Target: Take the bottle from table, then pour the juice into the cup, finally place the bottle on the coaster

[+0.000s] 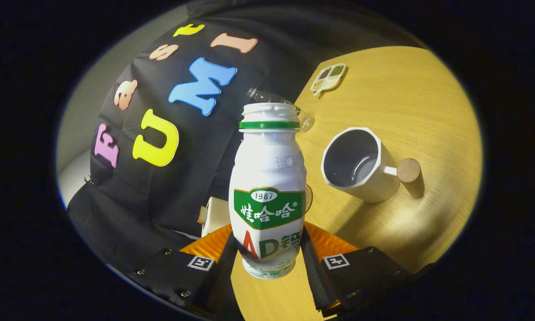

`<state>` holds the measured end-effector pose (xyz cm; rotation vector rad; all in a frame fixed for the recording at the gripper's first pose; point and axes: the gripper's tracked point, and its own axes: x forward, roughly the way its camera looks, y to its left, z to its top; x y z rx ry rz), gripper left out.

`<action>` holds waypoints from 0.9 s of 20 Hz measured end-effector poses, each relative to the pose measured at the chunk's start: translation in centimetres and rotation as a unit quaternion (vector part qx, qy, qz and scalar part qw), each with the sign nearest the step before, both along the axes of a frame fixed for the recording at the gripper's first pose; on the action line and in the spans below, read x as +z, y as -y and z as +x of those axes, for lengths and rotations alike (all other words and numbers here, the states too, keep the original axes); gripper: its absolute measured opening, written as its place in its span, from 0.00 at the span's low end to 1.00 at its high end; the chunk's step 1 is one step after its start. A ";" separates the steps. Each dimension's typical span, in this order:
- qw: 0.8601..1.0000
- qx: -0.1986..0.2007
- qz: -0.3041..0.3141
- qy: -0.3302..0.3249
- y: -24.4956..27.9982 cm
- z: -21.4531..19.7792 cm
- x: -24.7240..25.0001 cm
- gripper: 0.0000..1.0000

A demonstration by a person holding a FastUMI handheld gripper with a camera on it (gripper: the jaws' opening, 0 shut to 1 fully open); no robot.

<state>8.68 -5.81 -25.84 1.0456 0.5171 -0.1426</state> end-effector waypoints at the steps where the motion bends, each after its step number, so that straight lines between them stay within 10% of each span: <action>1: 1.000 0.005 -0.018 0.003 0.0 0.0 0.1 0.74; 18: 0.927 0.055 -0.371 0.023 0.7 2.1 0.5 0.74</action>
